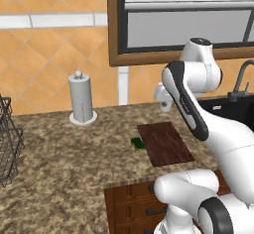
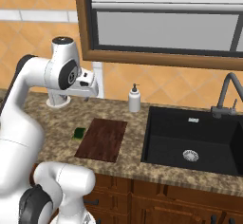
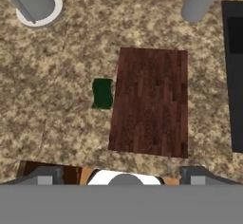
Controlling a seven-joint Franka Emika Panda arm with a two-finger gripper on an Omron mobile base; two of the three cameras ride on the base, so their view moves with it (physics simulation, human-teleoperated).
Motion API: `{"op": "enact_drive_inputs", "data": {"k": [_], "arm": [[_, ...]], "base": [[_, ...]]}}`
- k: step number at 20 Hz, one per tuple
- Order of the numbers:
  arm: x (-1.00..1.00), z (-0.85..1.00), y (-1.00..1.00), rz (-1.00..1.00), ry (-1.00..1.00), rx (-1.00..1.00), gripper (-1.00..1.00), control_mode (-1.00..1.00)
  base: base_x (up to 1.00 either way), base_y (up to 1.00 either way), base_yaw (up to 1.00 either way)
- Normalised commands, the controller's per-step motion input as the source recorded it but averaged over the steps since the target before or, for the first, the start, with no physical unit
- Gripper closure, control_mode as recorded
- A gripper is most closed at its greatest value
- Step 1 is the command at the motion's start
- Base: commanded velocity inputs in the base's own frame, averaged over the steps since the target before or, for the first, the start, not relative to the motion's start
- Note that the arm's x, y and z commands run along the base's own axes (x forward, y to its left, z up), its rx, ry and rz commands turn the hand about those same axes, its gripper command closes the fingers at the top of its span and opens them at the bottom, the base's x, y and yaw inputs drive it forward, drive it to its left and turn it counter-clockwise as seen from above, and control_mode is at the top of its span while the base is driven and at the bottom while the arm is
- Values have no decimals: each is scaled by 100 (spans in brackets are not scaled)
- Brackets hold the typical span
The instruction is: Pick up the sponge from the counter and clean the cutting board by briefly scrubbing or pressing down on the cutting board. Once finished, release the sponge.
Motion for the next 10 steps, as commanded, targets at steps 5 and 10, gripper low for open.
{"op": "enact_drive_inputs", "data": {"k": [5, 10], "arm": [[-1, -36, 14, 0, -1, 0, -100, -100], [1, -36, 13, 0, 2, 0, -100, -100]], "base": [[0, 0, 0], [0, 0, 0]]}}
